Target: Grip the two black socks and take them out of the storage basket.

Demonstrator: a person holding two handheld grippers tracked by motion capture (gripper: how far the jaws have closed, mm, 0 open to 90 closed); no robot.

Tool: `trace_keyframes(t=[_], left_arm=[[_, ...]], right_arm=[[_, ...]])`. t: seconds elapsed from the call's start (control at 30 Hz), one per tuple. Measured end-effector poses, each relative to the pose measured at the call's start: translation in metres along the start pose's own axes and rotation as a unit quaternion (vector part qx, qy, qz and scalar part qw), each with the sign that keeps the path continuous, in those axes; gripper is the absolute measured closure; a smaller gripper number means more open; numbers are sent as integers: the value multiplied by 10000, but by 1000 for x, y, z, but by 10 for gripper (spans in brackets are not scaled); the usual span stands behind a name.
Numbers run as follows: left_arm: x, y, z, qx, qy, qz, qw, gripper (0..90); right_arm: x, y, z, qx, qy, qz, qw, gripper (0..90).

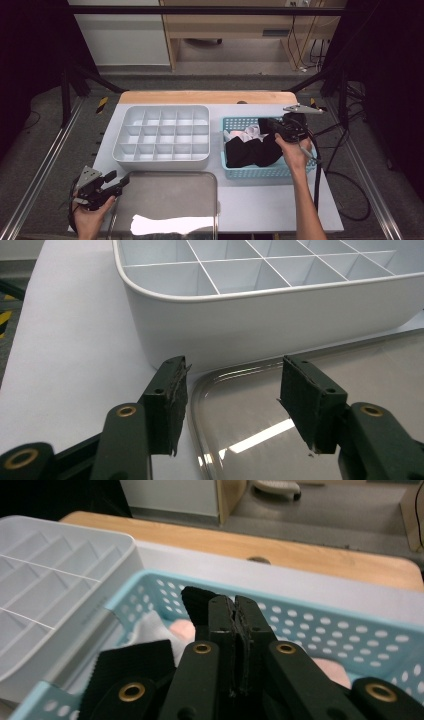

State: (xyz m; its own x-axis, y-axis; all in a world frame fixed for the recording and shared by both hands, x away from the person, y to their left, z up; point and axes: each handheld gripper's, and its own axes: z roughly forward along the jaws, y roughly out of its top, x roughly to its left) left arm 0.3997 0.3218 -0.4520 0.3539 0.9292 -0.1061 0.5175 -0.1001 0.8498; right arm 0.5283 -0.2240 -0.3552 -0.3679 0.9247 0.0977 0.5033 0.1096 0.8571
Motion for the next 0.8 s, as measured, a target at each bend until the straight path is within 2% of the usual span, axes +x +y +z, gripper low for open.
trace_keyframes(t=[0.37, 0.53, 0.8], left_arm=[[0, 0, -3, -41, 46, -18, 10000, 460], [0, 1, -3, -60, 75, -28, 9999, 477], [0, 1, -4, -57, 95, -11, 9999, 485]], right_arm=[[22, 23, -27, -493, 240, -113, 9984, 870], [35, 33, -48, -766, 327, -302, 9961, 871], [46, 47, -78, -1118, 402, -436, 9920, 872]])
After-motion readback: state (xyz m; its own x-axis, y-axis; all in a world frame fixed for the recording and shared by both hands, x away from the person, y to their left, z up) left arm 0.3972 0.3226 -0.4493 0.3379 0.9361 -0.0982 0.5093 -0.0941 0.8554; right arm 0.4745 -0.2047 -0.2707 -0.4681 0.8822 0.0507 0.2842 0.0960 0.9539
